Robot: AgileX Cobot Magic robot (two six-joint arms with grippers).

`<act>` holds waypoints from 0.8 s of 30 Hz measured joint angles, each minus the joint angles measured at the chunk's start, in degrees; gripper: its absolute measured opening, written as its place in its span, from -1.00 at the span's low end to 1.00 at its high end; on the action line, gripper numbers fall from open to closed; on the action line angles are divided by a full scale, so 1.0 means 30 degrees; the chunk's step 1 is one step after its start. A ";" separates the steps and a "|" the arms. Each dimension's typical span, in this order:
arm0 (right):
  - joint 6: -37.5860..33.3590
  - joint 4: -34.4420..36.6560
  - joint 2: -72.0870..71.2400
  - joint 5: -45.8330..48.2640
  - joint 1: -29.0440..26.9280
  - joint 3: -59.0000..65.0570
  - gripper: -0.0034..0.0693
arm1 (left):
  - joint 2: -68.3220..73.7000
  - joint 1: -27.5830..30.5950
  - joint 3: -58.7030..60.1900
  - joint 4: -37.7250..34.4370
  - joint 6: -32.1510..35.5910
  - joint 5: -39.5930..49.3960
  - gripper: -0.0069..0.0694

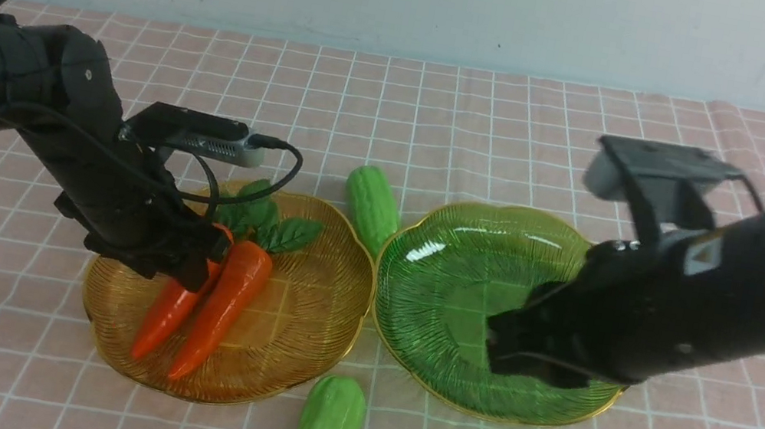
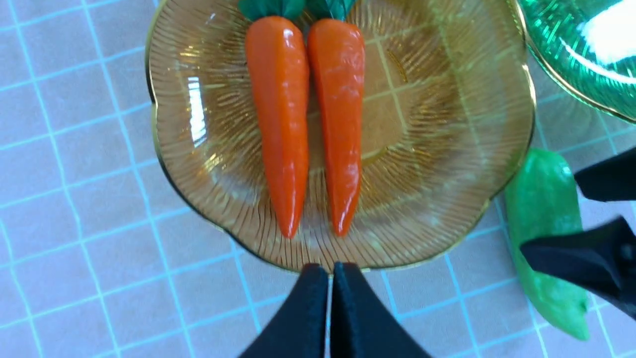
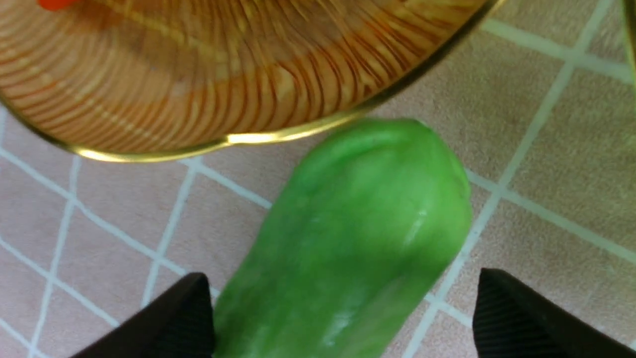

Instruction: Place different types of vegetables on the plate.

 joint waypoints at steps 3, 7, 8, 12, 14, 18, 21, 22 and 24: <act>0.0008 0.0468 0.0131 0.0000 0.0020 -0.0062 0.73 | -0.1021 0.0000 0.0691 0.0000 0.0000 -0.0132 -0.83; 0.0008 0.0583 0.0077 0.0508 0.0020 -0.0185 0.35 | -0.2001 0.0000 0.1305 0.0143 0.0000 -0.0404 -0.83; 0.0008 0.0551 0.0026 0.0668 0.0020 -0.0241 0.27 | -0.2118 0.0000 0.1330 0.0204 0.0000 -0.0404 -0.83; 0.0008 -0.0805 -0.0769 0.3054 0.0020 -0.0386 0.06 | -0.2623 0.0000 0.1434 0.0556 0.0000 -0.0360 -0.83; 0.0090 -0.1228 -0.1186 0.3694 0.0020 -0.0386 0.05 | -0.2817 0.0000 0.1477 0.0571 0.0000 -0.0307 -0.83; 0.0608 -0.2273 -0.2899 0.4991 0.0020 -0.0386 0.05 | -0.3117 0.0000 0.1477 0.0571 0.0000 -0.0199 -0.83; 0.1104 -0.3312 -0.4042 0.5510 -0.0009 -0.0402 0.05 | -0.3328 0.0000 0.1477 0.0571 0.0000 -0.0086 -0.83; 0.1432 -0.3891 -0.4536 0.5760 -0.0135 -0.0488 0.05 | -0.3388 0.0000 0.1477 0.0571 0.0000 -0.0080 -0.83; 0.1875 -0.4623 -0.5057 0.6013 -0.0488 -0.0780 0.05 | -0.3527 0.0000 0.1477 0.0571 0.0000 -0.0006 -0.83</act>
